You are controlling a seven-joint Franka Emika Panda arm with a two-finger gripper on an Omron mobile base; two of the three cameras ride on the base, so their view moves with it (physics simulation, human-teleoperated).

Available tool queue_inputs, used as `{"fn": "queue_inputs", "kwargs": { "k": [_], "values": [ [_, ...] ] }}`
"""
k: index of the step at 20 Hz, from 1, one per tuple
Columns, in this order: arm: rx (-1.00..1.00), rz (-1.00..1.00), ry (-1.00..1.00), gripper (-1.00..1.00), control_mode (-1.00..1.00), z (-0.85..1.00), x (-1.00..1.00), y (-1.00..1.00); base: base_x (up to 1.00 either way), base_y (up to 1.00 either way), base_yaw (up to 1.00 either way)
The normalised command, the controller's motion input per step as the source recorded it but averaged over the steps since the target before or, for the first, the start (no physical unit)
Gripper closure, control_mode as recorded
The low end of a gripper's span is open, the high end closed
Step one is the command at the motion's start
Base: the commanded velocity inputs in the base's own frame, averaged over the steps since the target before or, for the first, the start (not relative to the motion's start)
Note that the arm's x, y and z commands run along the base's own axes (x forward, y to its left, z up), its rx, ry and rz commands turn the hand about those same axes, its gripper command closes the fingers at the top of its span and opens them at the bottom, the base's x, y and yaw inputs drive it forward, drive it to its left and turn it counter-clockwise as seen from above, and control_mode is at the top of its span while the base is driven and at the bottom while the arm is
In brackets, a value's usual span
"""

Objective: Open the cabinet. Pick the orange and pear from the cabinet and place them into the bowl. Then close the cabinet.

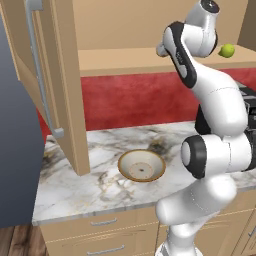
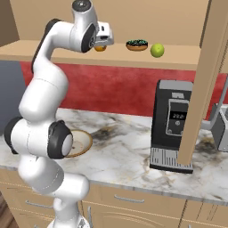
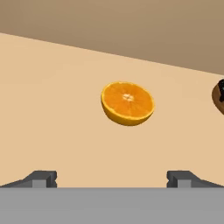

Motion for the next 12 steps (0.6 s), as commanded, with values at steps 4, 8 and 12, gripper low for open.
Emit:
{"fn": "queue_inputs", "kwargs": {
  "k": [4,8,12],
  "values": [
    [0.02,0.0,0.0,-1.0,-1.0,-0.13,0.45,0.06,0.0,0.0,0.0],
    [0.0,0.0,0.0,-1.0,-1.0,-0.02,0.39,0.01,0.0,0.0,0.0],
    [0.0,0.0,0.03,-1.0,-1.0,0.0,0.21,0.0,0.0,0.0,0.0]
  ]
}}
